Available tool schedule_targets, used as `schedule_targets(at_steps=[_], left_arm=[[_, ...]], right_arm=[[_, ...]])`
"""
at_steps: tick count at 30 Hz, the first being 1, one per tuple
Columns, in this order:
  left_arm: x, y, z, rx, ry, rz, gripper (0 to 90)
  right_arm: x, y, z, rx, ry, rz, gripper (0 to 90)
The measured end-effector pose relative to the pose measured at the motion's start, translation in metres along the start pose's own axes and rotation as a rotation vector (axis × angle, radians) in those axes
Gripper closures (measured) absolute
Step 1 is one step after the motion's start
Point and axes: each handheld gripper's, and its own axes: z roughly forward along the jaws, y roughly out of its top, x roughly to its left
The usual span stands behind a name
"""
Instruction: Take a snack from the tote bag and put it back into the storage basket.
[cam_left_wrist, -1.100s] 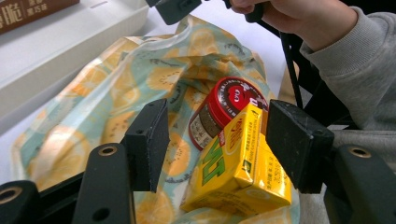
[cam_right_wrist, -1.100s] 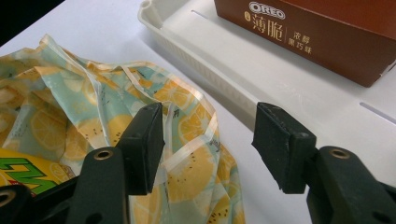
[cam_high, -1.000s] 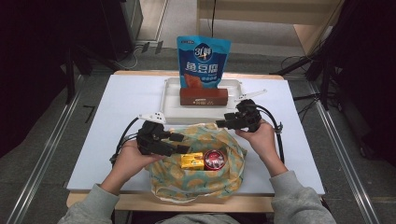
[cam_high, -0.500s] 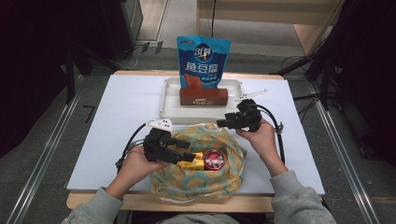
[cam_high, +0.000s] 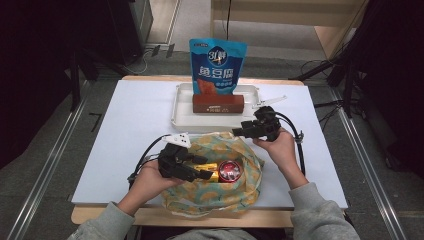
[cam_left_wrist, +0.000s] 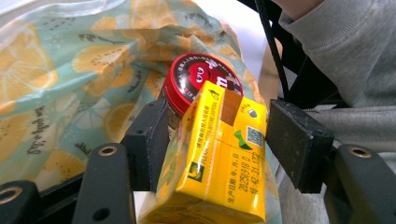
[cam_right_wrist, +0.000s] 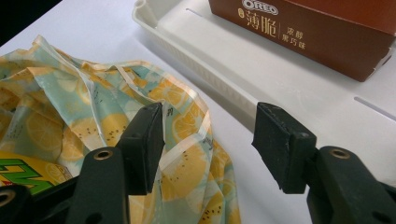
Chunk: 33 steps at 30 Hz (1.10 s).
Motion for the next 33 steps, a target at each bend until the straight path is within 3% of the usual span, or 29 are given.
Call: schedule_targets(at_steps=[11,25,27,31,33], left_arm=[[0.000,-0.005,0.011,0.043,0.001,0.023,39.8],[0.005,-0.010,0.016,0.031,-0.022,0.039,39.7],[0.004,-0.010,0.016,0.033,-0.018,0.036,39.8],[0.000,-0.007,0.014,0.035,0.017,0.082,43.6],[-0.001,-0.006,0.013,0.036,0.031,0.084,45.1]], right_arm=[[0.000,0.000,0.000,0.001,0.001,-0.002,44.4],[0.001,-0.001,0.003,0.010,0.005,0.003,43.9],[0.001,-0.001,0.004,0.009,0.005,0.003,43.9],[0.001,-0.001,0.004,0.010,0.007,0.002,43.9],[0.001,-0.001,0.004,0.010,0.007,0.001,43.9]])
